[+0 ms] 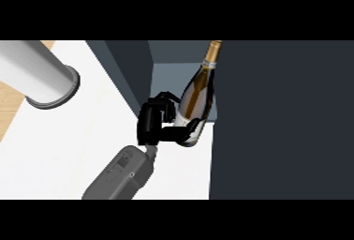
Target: Pick up the wine, place it into the cabinet and close the cabinet
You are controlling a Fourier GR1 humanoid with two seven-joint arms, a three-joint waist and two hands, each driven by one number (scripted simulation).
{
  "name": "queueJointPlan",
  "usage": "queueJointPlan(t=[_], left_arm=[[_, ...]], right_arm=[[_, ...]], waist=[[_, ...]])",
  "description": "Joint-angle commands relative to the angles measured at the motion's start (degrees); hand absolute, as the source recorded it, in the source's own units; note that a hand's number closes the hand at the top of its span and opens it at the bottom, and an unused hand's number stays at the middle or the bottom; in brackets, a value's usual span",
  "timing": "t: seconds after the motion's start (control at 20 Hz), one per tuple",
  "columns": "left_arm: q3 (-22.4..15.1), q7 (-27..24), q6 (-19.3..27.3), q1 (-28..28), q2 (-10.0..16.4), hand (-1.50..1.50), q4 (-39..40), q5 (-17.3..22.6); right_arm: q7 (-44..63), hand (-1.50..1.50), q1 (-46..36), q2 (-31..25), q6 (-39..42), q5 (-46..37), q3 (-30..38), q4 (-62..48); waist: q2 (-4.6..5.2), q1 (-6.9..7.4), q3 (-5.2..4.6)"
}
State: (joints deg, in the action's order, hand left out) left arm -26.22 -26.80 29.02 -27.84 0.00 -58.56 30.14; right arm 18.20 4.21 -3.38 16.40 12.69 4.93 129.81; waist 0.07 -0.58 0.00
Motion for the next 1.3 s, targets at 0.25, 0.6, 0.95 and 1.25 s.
queueJointPlan(t=[0.25,0.6,0.95,1.25], left_arm=[[2.12,-5.25,-3.46,-1.71,0.00,1.50,7.59,5.37],[-1.85,-14.43,-10.71,-7.72,0.00,1.50,20.39,19.95],[-1.44,-15.66,-12.50,-14.35,0.00,1.50,28.18,23.08],[-0.74,-15.19,-15.45,-18.08,0.00,1.50,32.88,25.23]], right_arm=[[0.40,-1.50,-1.27,0.40,-0.87,-2.03,-1.29,-0.26],[2.64,-1.50,-0.25,0.12,-0.49,2.59,-0.42,1.53],[-1.49,-1.50,0.00,0.25,1.30,1.79,0.26,-1.93],[-1.96,-1.50,-0.60,2.90,-1.14,-3.20,-3.28,-1.99]], waist=[[-0.02,0.20,-0.01],[0.20,-0.87,-0.05],[0.37,-1.34,-0.05],[0.37,-1.10,-0.05]])
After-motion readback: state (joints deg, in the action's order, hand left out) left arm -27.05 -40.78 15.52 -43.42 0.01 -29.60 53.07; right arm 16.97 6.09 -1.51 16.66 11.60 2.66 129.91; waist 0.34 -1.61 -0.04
